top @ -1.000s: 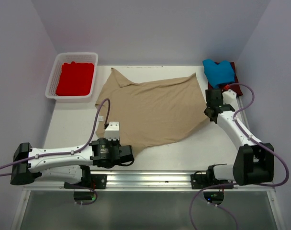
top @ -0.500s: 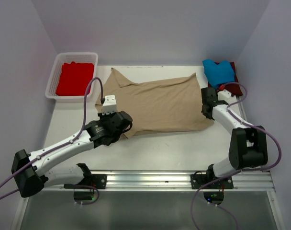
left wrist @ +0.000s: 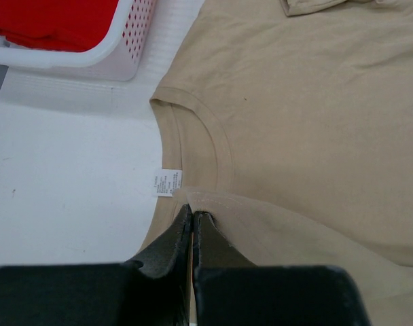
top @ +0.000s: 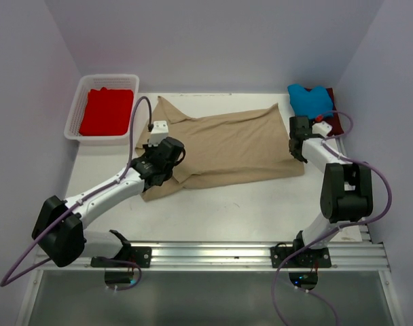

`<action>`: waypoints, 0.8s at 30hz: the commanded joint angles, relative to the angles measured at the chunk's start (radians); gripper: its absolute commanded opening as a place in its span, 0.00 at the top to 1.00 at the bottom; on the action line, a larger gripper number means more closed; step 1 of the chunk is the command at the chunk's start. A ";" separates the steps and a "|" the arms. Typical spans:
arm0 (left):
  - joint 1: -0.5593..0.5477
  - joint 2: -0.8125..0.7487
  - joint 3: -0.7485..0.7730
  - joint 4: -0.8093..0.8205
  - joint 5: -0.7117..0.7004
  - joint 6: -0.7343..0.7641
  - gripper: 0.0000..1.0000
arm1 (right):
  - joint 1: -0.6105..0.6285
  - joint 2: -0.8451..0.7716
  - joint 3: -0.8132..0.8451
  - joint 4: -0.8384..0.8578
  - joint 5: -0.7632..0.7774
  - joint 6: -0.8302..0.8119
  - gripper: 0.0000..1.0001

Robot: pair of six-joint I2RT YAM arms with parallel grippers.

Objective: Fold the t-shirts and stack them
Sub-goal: Fold the flattened tshirt in 1/3 of the way

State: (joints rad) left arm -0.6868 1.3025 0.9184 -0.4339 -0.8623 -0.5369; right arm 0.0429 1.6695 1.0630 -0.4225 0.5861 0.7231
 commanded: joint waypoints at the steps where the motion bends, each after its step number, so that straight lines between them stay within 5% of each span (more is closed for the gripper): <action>1: 0.035 0.014 0.033 0.096 0.026 0.052 1.00 | -0.011 0.007 0.040 0.056 0.052 0.019 1.00; 24: 0.105 0.057 0.075 0.092 0.028 0.054 1.00 | -0.017 0.177 0.238 0.157 -0.049 -0.031 1.00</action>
State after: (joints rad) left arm -0.5983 1.3426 0.9344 -0.3965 -0.8215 -0.5034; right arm 0.0353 1.8206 1.2518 -0.2974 0.5465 0.6979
